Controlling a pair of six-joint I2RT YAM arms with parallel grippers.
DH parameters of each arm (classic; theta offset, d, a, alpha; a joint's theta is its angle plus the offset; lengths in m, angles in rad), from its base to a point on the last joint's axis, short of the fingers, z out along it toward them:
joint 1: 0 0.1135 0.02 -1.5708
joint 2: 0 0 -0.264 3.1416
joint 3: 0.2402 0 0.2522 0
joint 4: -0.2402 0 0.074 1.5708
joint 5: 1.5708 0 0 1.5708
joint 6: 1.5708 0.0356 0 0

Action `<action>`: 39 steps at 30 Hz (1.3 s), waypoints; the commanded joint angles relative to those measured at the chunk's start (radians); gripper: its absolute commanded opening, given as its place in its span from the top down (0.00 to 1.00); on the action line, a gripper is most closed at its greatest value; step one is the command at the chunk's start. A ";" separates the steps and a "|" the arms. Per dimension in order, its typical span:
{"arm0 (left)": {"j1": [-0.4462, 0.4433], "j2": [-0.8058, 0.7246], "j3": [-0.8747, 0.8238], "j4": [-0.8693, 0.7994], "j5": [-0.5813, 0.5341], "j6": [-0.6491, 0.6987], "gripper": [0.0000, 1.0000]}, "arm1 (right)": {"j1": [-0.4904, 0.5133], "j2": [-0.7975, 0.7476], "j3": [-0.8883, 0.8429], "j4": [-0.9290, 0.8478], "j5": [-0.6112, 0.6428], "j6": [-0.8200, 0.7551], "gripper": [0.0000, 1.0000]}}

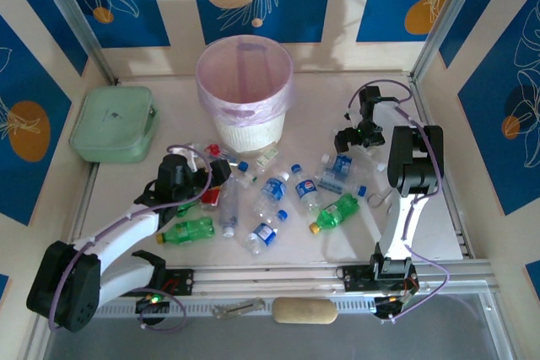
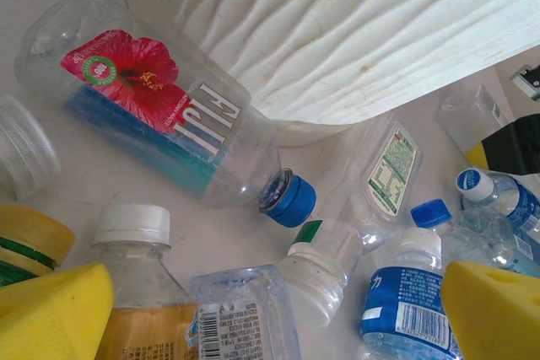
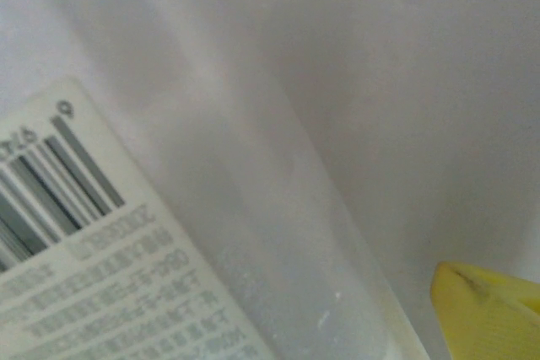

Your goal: Put the plastic bottles in the bin

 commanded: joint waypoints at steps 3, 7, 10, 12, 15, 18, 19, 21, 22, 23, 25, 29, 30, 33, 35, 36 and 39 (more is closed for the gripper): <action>-0.007 -0.010 0.022 0.001 -0.021 0.015 0.01 | 0.005 0.017 0.008 -0.007 -0.002 -0.017 0.06; -0.007 -0.016 0.022 -0.001 -0.028 0.014 0.01 | 0.008 0.013 0.013 -0.001 -0.009 -0.026 0.10; -0.007 -0.015 0.022 0.000 -0.032 0.015 0.01 | 0.012 0.004 0.012 0.009 -0.010 -0.038 0.15; -0.007 -0.013 0.022 0.002 -0.036 0.014 0.01 | 0.015 0.000 0.013 0.015 -0.008 -0.044 0.19; -0.008 -0.010 0.021 0.009 -0.039 0.011 0.01 | 0.022 -0.007 0.012 0.032 0.006 -0.061 0.24; -0.007 -0.010 0.022 0.011 -0.044 0.010 0.01 | 0.032 -0.016 0.014 0.045 0.022 -0.082 0.31; -0.007 -0.012 0.022 0.012 -0.047 0.008 0.01 | 0.035 -0.017 0.016 0.049 0.026 -0.086 0.32; -0.008 -0.013 0.022 0.012 -0.051 0.008 0.01 | 0.039 -0.023 0.021 0.056 0.029 -0.093 0.35; -0.007 -0.013 0.021 0.014 -0.054 0.009 0.00 | 0.041 -0.029 0.025 0.060 0.033 -0.097 0.37; -0.007 -0.015 0.020 0.015 -0.058 0.007 0.01 | 0.043 -0.035 0.026 0.064 0.038 -0.100 0.39; -0.006 -0.016 0.018 0.015 -0.069 0.007 0.01 | 0.047 -0.052 0.038 0.068 0.044 -0.094 0.42; -0.002 -0.019 0.012 0.013 -0.104 0.002 0.01 | 0.046 -0.120 0.095 0.054 0.016 -0.047 0.45; 0.000 -0.019 0.011 0.015 -0.110 0.001 0.01 | 0.047 -0.136 0.109 0.051 0.009 -0.032 0.46; 0.009 -0.016 0.007 0.032 -0.123 -0.009 0.01 | 0.052 -0.180 0.164 0.039 -0.018 0.010 0.48; 0.016 -0.016 0.002 0.047 -0.126 -0.018 0.01 | 0.062 -0.206 0.199 0.036 -0.021 0.036 0.48; 0.020 -0.016 0.000 0.050 -0.128 -0.021 0.01 | 0.071 -0.216 0.215 0.034 -0.025 0.048 0.48; 0.034 -0.019 -0.007 0.055 -0.136 -0.030 0.01 | 0.101 -0.250 0.269 0.033 -0.060 0.101 0.48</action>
